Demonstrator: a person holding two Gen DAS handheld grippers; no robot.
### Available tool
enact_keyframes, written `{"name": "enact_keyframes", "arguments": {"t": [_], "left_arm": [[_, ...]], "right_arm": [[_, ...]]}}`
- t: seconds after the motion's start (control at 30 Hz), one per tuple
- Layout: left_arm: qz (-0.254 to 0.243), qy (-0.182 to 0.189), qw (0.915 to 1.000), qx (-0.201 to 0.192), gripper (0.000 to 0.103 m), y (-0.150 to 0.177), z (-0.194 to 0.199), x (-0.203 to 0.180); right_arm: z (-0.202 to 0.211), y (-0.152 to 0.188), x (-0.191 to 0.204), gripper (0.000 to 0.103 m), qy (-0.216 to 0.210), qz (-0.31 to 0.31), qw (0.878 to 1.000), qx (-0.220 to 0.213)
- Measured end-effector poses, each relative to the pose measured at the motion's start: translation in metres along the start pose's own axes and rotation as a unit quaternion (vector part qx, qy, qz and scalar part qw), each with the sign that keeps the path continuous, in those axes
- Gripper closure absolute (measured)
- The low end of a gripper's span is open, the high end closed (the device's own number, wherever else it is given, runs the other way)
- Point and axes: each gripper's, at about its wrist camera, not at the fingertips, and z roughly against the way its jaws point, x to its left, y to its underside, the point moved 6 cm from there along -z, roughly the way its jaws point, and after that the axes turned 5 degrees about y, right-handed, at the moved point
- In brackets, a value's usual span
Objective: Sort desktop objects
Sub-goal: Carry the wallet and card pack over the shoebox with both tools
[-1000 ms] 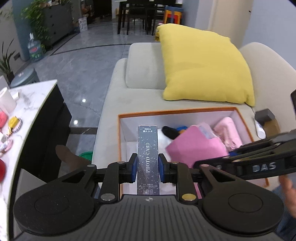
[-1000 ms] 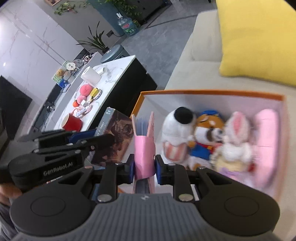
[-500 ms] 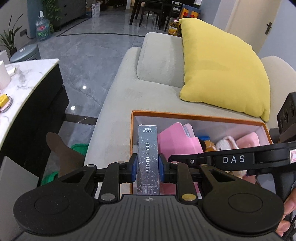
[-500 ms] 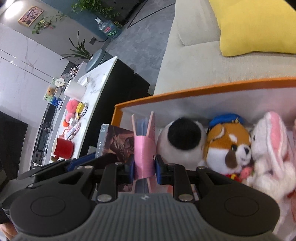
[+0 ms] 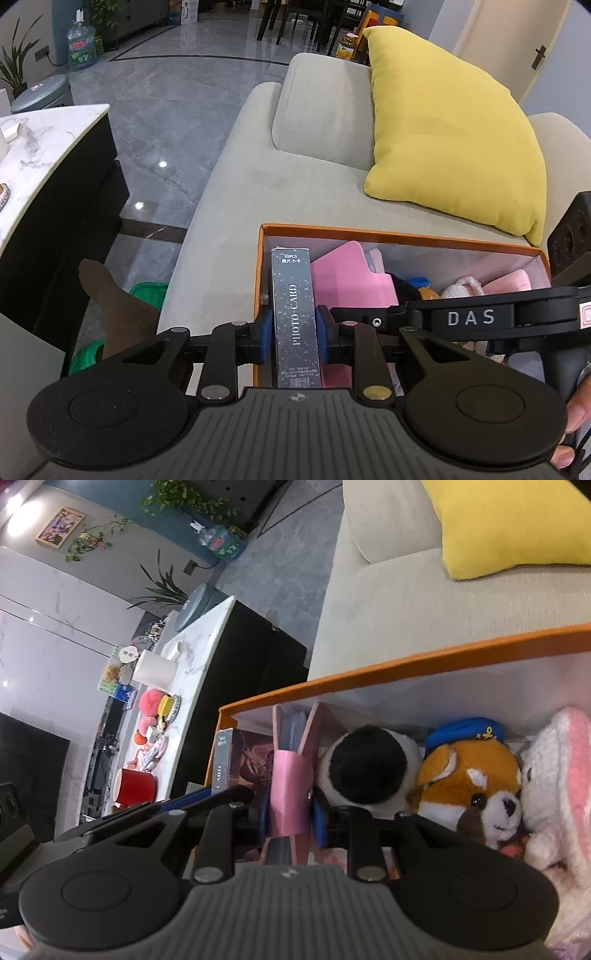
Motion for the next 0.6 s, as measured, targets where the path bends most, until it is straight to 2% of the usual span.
{"name": "enact_keyframes", "arguments": {"t": [0.1, 0.3, 0.6], "left_arm": [[0.003, 0.02, 0.9998, -0.001, 0.073, 0.001, 0.003, 0.003], [0.003, 0.035, 0.9993, -0.007, 0.073, 0.006, 0.013, 0.005], [-0.034, 0.033, 0.9983, -0.035, 0.073, 0.011, 0.023, 0.001]], "right_arm": [[-0.001, 0.001, 0.004, 0.077, 0.013, 0.004, 1.0, 0.0], [-0.008, 0.006, 0.011, 0.078, 0.039, 0.003, 0.999, -0.005], [-0.015, 0.009, 0.019, 0.078, 0.074, 0.031, 0.997, -0.012]]}}
